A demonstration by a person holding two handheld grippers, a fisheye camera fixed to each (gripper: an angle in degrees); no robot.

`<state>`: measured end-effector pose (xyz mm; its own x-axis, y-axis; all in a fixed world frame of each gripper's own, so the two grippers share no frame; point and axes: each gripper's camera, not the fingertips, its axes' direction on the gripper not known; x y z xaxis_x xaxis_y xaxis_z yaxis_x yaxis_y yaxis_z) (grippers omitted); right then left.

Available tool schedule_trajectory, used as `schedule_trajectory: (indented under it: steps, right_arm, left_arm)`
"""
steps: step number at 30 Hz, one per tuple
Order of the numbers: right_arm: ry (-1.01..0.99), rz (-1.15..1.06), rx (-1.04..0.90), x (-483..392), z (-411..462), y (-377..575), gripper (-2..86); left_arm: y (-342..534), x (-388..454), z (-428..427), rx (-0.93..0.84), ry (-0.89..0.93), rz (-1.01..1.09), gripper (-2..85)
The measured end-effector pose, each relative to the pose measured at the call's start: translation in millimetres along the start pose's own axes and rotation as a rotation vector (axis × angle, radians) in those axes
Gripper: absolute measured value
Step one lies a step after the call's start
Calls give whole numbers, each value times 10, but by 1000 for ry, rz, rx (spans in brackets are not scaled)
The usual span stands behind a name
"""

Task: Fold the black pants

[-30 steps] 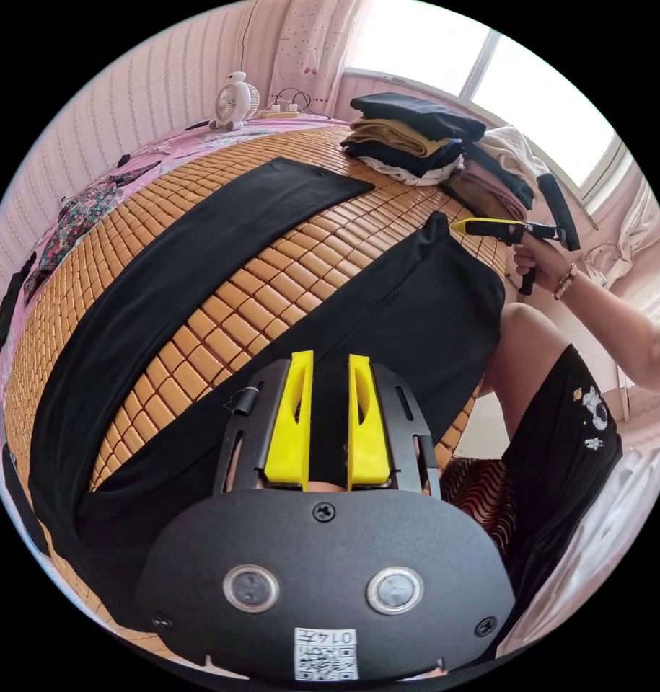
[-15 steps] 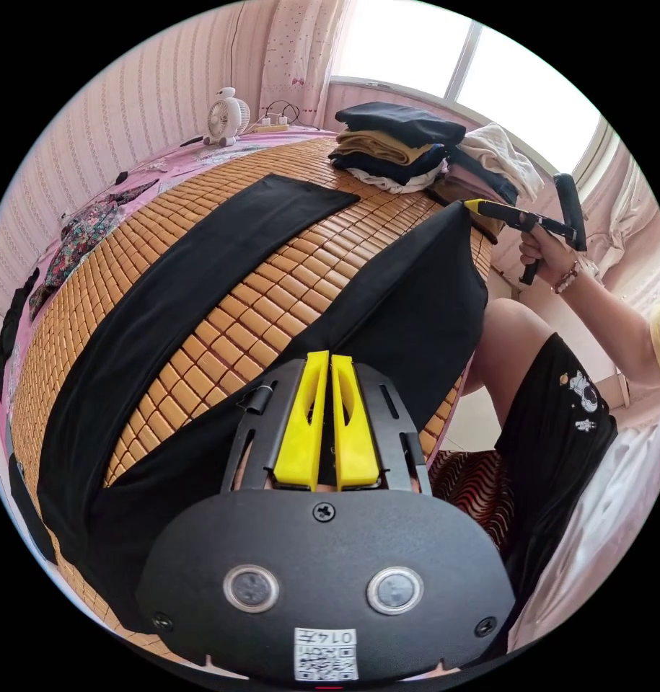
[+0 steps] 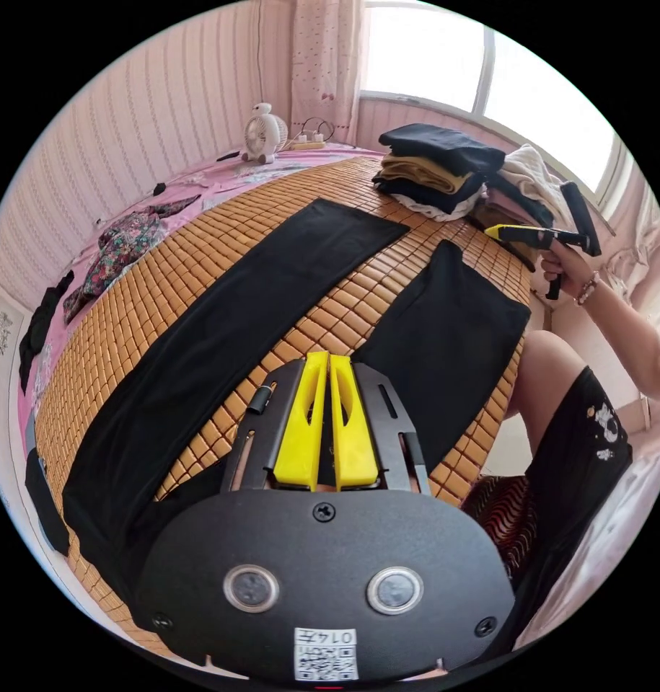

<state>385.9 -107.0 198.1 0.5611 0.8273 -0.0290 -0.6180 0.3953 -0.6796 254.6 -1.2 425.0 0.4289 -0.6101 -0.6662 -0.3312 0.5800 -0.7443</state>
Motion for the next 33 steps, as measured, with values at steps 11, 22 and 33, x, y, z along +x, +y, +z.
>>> schedule_trajectory:
  steps: [11,22,33]
  right_arm:
    - [63,-144,-264,-354,168,544,18]
    - [191,-102,-200,-338,52,217,62]
    - [420,-263,-256,-897,1356,-715,0]
  left_arm:
    - [722,389,41,-177,-2,-15,-7]
    - [463,-43,-496,-107,72,-139,-7]
    - [588,-611,-836,-91,37,-280,-7]
